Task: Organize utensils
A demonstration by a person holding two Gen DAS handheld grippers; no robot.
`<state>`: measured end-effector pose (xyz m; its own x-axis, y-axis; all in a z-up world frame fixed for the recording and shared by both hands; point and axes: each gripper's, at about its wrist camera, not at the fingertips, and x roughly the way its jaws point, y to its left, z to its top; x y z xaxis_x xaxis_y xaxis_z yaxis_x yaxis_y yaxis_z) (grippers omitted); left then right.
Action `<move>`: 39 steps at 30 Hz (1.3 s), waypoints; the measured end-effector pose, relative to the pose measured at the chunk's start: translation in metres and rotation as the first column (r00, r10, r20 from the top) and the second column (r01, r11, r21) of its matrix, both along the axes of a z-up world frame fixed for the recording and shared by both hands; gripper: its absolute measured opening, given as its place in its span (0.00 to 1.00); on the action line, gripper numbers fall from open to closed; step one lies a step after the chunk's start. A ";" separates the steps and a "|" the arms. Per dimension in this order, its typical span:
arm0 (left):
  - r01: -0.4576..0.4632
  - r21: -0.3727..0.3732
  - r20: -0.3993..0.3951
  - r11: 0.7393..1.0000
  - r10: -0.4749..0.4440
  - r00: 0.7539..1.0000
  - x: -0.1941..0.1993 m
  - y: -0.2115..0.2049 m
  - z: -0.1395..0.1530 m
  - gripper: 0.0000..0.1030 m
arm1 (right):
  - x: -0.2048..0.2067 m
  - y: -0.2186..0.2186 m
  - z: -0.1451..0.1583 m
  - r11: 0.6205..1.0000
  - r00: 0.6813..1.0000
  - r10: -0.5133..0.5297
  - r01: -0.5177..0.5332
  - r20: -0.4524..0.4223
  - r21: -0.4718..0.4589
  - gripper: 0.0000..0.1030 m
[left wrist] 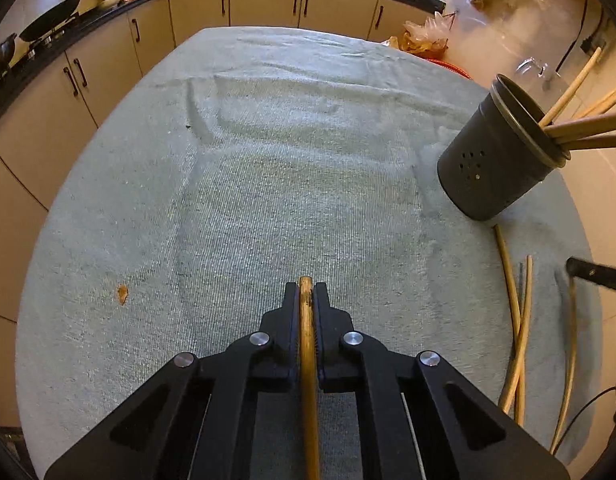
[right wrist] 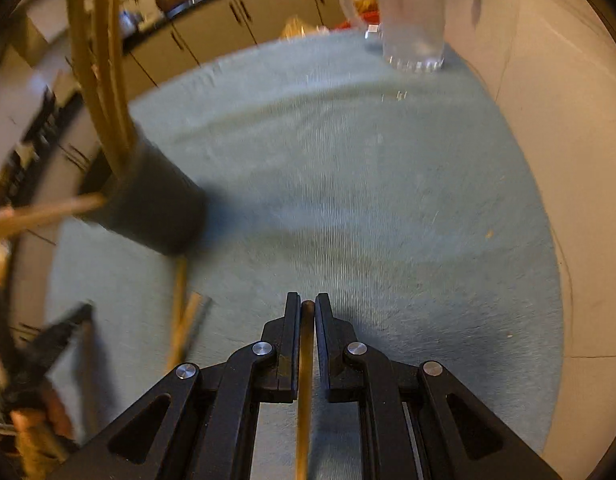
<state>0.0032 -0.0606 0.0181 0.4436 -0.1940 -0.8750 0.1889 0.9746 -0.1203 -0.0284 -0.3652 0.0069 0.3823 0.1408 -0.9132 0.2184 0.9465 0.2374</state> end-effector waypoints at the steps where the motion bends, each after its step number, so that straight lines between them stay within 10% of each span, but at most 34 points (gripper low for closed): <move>1: 0.001 -0.001 -0.001 1.000 -0.001 1.000 0.001 0.001 0.000 0.06 | 0.000 0.003 -0.005 1.000 1.000 0.003 -0.003 -0.011 -0.007 0.08; 13: 0.033 -0.001 0.011 0.999 -0.033 0.999 0.015 -0.008 0.000 0.06 | 0.006 0.038 -0.014 0.974 0.996 0.087 -0.087 -0.012 -0.209 0.15; 21: 0.028 -0.103 0.095 0.994 -0.019 0.995 -0.016 0.005 0.037 0.06 | -0.019 0.025 0.021 0.995 0.988 0.054 -0.042 0.144 -0.090 0.07; 30: 0.029 -0.132 0.300 0.991 0.012 0.954 -0.076 0.018 0.107 0.06 | -0.093 0.031 0.125 0.991 0.886 0.069 -0.008 0.458 -0.135 0.07; 39: 0.028 -0.092 0.387 0.995 0.010 0.922 -0.122 0.014 0.140 0.06 | -0.144 0.062 0.164 0.983 0.800 0.111 -0.002 0.589 -0.184 0.07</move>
<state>-0.1189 -0.0471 0.1576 0.7411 -0.2722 -0.6137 0.2477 0.9605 -0.1269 -0.1728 -0.3034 0.1710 0.8532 0.0474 -0.5194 0.0310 0.9895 0.1414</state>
